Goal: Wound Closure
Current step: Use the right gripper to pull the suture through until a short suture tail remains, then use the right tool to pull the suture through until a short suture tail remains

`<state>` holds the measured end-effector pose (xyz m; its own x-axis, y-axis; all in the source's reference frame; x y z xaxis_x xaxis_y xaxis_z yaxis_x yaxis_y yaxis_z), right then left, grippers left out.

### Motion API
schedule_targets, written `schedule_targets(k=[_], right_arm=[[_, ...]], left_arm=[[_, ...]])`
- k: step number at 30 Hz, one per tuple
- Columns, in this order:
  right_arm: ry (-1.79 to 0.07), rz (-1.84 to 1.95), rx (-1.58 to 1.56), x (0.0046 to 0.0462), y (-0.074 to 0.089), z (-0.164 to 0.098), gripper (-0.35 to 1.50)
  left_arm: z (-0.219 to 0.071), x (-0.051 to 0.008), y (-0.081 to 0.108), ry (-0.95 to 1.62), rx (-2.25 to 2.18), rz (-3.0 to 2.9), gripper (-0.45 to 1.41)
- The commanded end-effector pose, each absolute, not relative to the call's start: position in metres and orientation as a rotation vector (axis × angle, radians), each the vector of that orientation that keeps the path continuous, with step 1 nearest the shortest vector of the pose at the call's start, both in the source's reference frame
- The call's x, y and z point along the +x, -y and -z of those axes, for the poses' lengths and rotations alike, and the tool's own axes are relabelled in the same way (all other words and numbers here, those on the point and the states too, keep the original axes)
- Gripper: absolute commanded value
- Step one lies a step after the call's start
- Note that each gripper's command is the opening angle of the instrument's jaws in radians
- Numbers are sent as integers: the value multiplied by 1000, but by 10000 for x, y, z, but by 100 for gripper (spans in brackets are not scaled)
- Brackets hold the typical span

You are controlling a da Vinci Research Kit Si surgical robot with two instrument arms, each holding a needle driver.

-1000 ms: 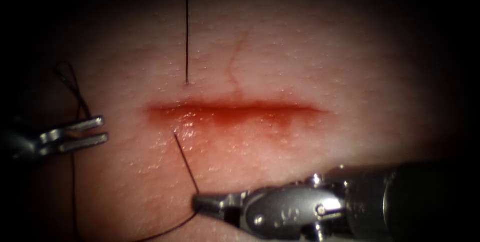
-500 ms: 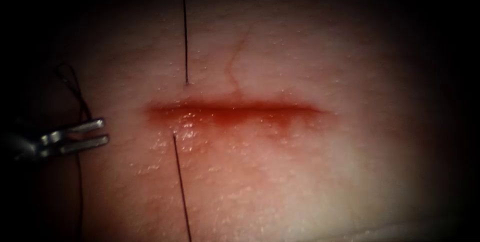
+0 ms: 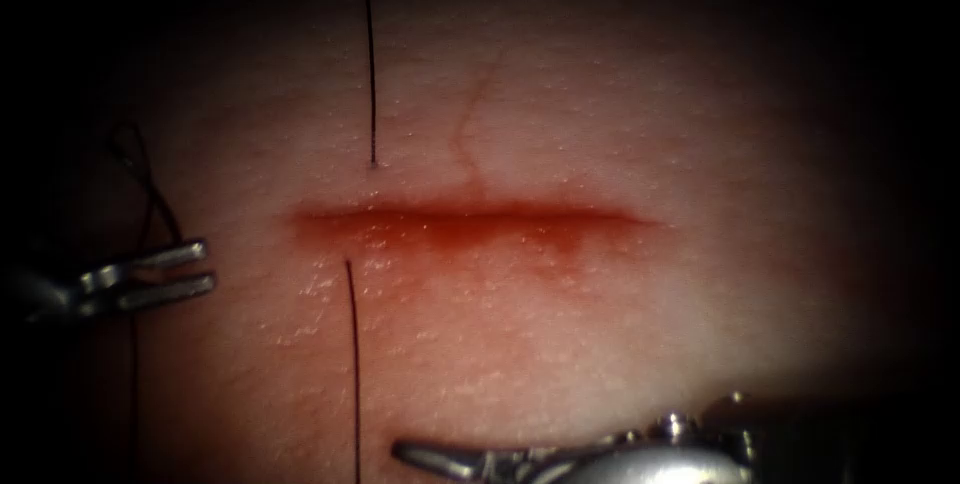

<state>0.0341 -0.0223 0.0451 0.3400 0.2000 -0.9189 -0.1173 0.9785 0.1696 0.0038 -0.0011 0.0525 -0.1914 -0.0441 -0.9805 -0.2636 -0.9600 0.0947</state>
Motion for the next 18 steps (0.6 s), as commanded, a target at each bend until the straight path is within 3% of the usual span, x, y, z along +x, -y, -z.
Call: schedule_targets(k=[1, 18], right_arm=[[-1206, -199, 63, 347, 213, -465, 116], [-1162, -132, -51, 379, 146, -536, 119]], left_arm=[[-531, 33, 10, -368, -1899, -2290, -45], [-531, 36, 11, -367, -1903, -2291, -45]])
